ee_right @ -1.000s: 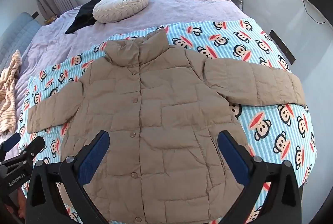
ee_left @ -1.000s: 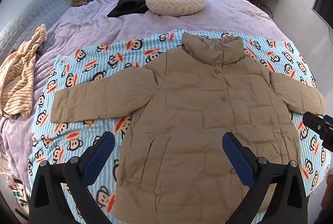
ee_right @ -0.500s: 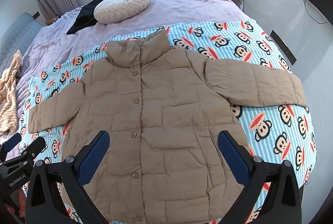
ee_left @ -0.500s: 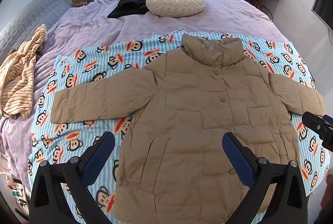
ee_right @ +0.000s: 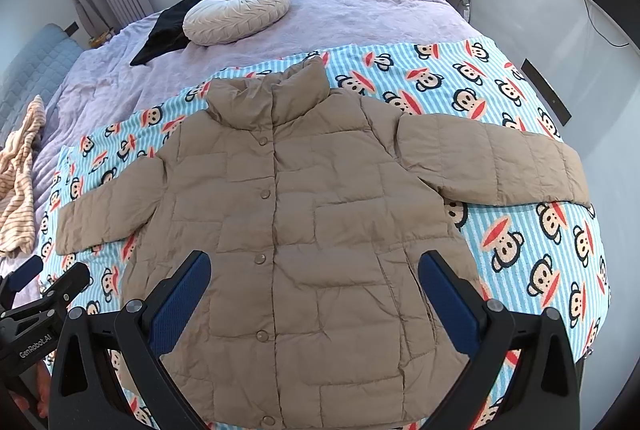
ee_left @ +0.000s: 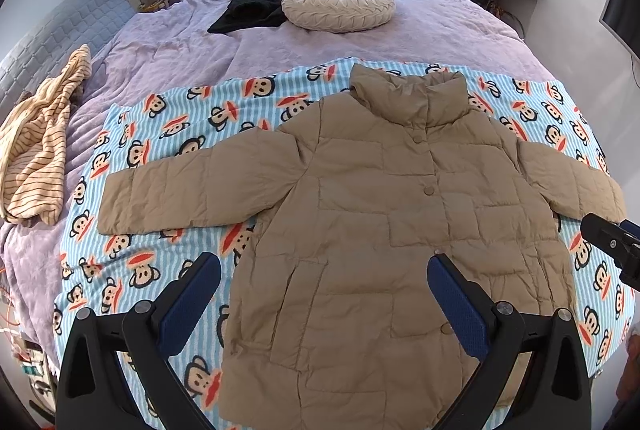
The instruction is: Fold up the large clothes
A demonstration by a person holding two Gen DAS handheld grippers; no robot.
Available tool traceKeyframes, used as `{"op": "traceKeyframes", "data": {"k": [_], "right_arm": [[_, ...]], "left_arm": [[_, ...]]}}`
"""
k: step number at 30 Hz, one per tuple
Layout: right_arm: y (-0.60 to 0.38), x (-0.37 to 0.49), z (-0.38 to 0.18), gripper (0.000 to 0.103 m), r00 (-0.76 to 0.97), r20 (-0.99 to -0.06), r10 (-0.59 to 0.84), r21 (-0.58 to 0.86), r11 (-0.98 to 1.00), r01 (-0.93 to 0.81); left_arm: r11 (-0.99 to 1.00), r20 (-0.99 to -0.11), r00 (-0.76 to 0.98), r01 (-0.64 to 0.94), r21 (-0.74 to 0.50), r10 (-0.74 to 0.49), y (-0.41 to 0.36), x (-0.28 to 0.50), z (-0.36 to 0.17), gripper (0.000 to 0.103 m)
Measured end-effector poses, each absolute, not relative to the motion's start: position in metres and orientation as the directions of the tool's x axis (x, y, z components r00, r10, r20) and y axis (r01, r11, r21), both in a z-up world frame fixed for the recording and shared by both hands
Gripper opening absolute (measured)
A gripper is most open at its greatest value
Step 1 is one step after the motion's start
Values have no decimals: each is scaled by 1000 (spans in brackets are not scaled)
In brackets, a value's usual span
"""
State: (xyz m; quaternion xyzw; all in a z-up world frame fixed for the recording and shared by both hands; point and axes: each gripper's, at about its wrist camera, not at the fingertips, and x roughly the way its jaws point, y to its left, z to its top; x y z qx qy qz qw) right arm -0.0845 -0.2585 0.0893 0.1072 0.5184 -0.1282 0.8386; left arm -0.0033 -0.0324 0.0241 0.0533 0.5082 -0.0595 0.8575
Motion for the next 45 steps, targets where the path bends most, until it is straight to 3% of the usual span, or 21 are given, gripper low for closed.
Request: {"op": "traceKeyframes", "data": {"k": [45], "right_arm": [[-248, -77, 88, 103, 427, -899, -100, 46, 947, 319]], "left_arm": [[989, -876, 480, 146, 27, -47, -17, -10, 23, 103]]}}
